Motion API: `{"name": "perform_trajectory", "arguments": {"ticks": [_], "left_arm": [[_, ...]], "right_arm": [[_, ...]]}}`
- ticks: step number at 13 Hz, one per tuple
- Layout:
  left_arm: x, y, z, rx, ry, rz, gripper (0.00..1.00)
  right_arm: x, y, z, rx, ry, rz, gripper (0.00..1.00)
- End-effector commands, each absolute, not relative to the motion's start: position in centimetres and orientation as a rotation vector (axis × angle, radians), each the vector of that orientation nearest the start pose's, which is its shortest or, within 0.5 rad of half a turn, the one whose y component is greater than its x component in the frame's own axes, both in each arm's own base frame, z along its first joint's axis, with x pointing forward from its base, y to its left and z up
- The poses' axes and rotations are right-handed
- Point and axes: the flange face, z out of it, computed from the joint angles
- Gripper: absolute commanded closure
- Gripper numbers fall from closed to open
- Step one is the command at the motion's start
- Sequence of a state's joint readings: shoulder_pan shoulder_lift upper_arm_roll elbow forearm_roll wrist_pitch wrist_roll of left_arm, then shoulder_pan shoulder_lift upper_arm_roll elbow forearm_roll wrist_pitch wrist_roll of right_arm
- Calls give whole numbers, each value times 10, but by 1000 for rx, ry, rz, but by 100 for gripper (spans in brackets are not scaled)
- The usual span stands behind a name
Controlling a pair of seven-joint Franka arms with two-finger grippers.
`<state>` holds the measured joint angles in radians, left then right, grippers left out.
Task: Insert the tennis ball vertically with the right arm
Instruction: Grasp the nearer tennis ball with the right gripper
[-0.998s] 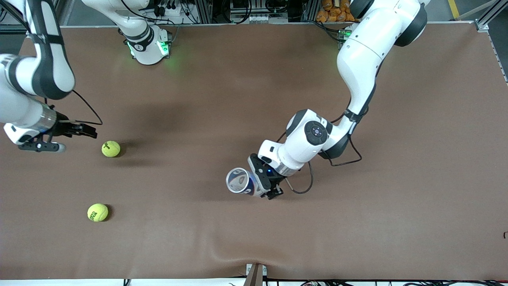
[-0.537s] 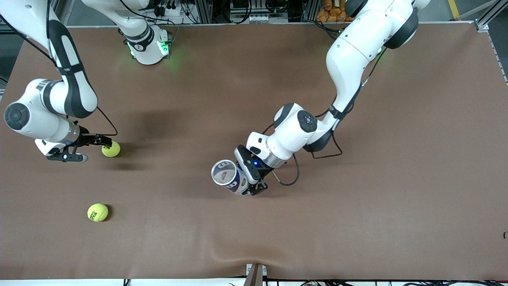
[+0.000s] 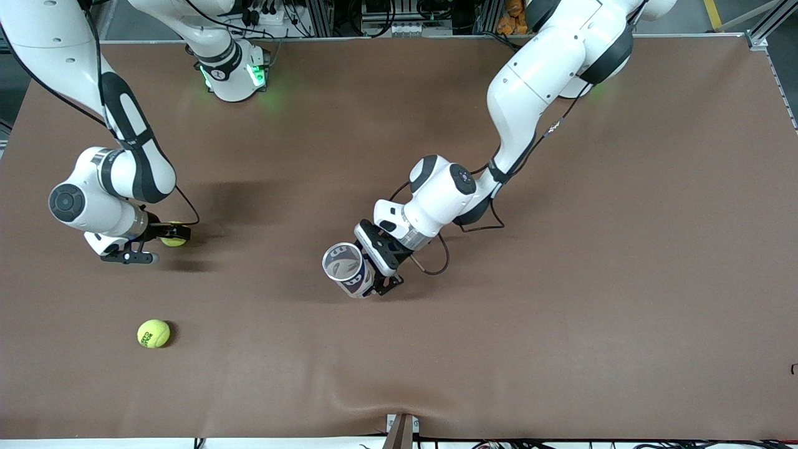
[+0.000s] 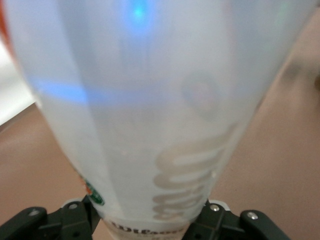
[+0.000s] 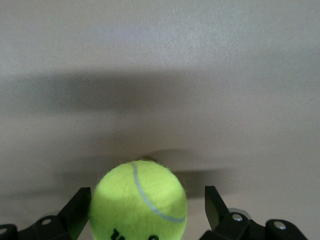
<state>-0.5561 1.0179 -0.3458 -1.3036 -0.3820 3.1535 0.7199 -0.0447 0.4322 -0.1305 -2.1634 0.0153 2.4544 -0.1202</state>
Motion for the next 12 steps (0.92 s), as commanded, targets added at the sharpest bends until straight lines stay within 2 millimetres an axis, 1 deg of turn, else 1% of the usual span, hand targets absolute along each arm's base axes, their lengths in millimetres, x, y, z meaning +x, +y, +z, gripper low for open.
{"name": "perform_trajectory", "arguments": {"ticks": [1,2,4,5,6,7,8,9,11,12], "left_arm": [[577,-532,228,-2953,1444,-1423,28],[576,-532,226,-2951,1443,-1422,28],[573,-532,216,-2956,1444,-1404,28],[571,-532,208,-2953,1440,-1402,28],[568,-531,198,-2946,1435,-1400,28],[563,-530,188,-2937,1426,-1407,28],[560,-528,176,-2933,1406,-1412,28],[558,-526,167,-2934,1393,-1410,28],[556,-523,155,-2940,1372,-1404,28],[555,-523,154,-2946,1365,-1400,28]], "right_arm": [[542,-97,183,-3154,102,220,0],[542,-97,183,-3154,100,222,0],[542,-96,183,-3154,97,222,0],[543,-97,184,-3155,97,217,2],[543,-96,184,-3154,97,219,36],[544,-94,184,-3154,92,217,54],[545,-94,185,-3156,90,212,57],[546,-94,188,-3155,92,212,57],[551,-95,196,-3157,92,193,57],[554,-94,206,-3156,88,183,57]]}}
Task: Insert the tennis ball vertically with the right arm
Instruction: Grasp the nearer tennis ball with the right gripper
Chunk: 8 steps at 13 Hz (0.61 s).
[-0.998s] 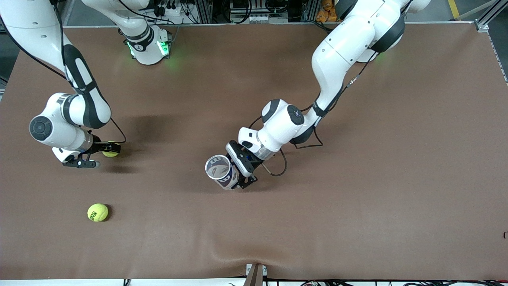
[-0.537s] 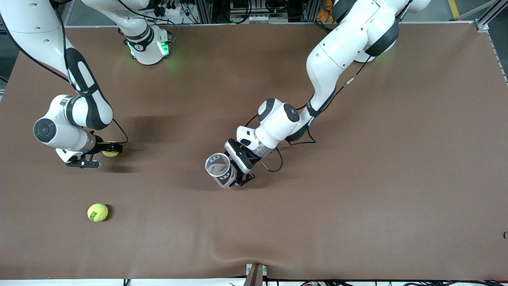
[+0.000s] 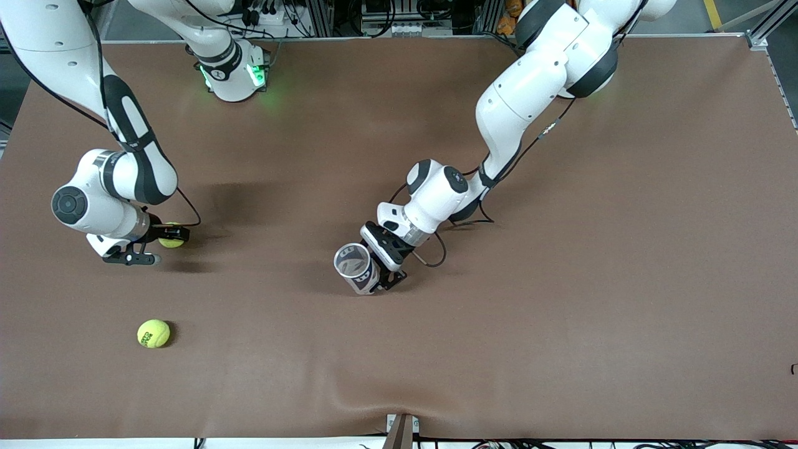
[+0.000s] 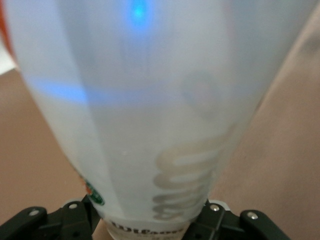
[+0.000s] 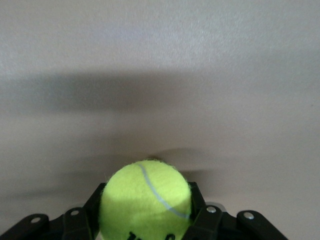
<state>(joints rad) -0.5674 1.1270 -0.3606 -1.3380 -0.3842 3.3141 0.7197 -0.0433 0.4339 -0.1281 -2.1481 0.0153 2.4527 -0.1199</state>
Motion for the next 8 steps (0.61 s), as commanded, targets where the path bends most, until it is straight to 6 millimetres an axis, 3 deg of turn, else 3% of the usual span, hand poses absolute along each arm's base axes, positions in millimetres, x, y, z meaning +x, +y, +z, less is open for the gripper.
{"name": "perform_trajectory", "arguments": {"ticks": [1,4,8], "left_arm": [[554,-522,149,-2950,1367,-1387,28],[552,-521,146,-2952,1365,-1381,28],[550,-520,144,-2948,1360,-1383,28]], "right_arm": [[559,-94,221,-3152,88,189,56],[587,-91,282,-3135,68,237,57],[616,-65,355,-3123,-16,202,56]]}}
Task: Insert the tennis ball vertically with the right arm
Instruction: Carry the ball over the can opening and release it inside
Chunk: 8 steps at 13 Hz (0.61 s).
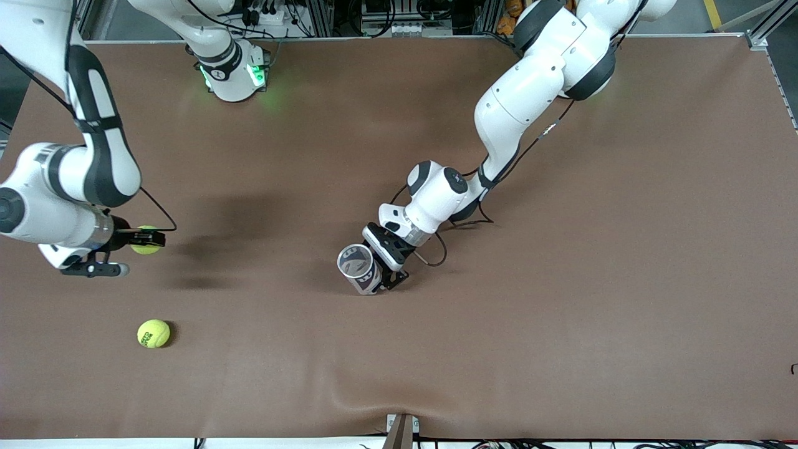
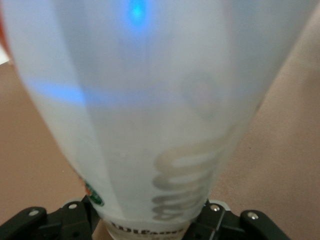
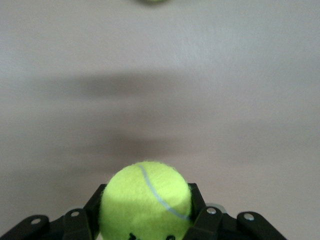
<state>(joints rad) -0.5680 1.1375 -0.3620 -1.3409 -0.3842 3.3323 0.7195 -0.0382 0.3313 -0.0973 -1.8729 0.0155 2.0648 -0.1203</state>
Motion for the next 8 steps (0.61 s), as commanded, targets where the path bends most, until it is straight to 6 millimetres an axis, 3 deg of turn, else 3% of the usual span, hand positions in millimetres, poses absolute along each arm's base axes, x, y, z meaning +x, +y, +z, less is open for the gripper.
{"name": "perform_trajectory", "arguments": {"ticks": [1,4,6,8], "left_arm": [[550,-520,144,-2948,1360,-1383,28],[550,-520,144,-2948,1360,-1383,28],[551,-520,145,-2946,1357,-1390,28],[551,-520,145,-2944,1359,-1391,28]], "right_arm": [[623,-49,379,-3116,-56,187,56],[641,-7,440,-3029,-98,154,56],[644,10,459,-2935,-70,143,56],[650,51,470,-2916,-24,119,56]]}}
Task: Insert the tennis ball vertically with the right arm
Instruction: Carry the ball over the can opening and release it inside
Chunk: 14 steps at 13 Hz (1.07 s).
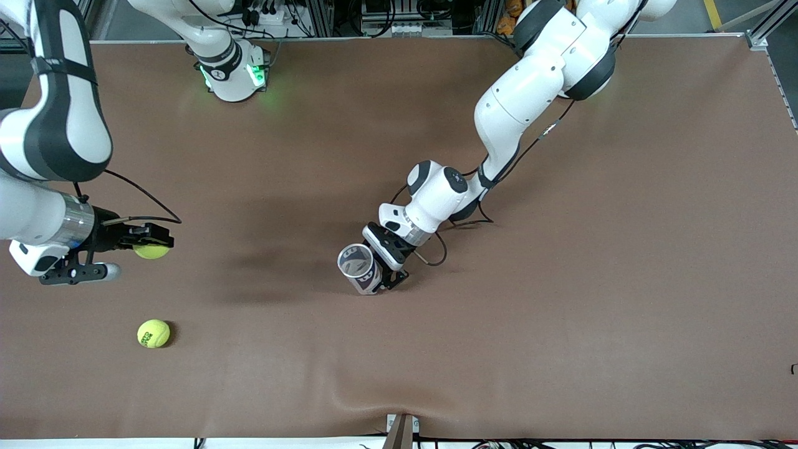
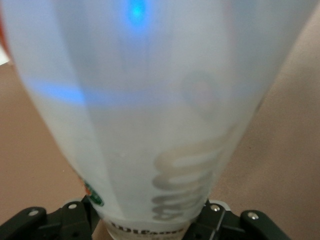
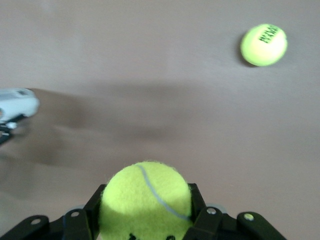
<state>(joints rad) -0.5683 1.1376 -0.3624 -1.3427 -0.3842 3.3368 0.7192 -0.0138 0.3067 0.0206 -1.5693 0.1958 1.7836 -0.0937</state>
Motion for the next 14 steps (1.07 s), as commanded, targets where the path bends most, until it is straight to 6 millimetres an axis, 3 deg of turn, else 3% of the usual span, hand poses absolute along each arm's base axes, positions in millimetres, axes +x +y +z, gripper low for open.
{"name": "perform_trajectory", "arguments": {"ticks": [1,4,8,14], "left_arm": [[551,-520,145,-2944,1358,-1393,28],[549,-523,145,-2943,1366,-1392,28],[547,-525,146,-2940,1373,-1393,27],[542,-530,146,-2940,1386,-1393,26]], "right_arm": [[651,74,473,-2917,14,120,56],[653,150,477,-2924,143,126,56],[648,230,473,-2873,365,110,56],[648,362,430,-2689,695,-5,56]]}}
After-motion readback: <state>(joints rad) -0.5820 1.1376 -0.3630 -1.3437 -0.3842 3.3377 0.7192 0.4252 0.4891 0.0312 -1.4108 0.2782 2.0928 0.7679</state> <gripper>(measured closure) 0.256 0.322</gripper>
